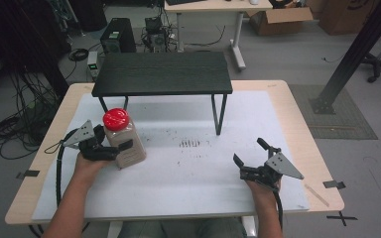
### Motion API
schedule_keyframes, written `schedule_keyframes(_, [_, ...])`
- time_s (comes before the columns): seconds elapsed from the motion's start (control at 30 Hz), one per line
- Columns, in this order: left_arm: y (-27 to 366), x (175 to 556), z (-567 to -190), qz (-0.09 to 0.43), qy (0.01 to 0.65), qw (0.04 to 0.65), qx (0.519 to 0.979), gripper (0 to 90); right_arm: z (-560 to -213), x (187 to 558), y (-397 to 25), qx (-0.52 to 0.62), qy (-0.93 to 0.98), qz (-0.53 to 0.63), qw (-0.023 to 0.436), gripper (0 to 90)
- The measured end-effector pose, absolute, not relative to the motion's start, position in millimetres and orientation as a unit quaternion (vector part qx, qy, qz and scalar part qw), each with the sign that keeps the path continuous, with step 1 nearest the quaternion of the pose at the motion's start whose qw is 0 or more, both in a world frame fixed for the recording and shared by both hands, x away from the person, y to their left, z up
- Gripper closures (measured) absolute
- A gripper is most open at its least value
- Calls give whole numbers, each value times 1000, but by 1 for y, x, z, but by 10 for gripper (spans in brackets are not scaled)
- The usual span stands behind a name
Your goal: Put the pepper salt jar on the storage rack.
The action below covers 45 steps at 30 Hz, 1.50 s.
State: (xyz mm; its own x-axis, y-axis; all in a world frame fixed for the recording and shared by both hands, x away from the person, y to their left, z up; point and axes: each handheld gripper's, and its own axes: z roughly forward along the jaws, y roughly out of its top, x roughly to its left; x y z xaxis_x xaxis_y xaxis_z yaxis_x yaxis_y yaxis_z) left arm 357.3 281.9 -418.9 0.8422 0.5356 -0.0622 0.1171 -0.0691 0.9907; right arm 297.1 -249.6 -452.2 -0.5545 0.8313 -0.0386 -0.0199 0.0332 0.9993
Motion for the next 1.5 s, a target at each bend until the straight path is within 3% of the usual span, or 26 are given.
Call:
schedule_keyframes(0.1, [283, 357, -420, 165, 231, 648, 706, 220, -452, 297, -249, 321, 631, 616, 347, 0])
schedule_keyframes(0.77, [280, 347, -415, 192, 222, 654, 697, 242, -452, 297, -250, 321, 628, 619, 345, 0])
schedule_keyframes(1.5, [283, 325, -350, 187, 213, 670, 686, 239, -452, 297, -250, 319, 628, 619, 347, 0])
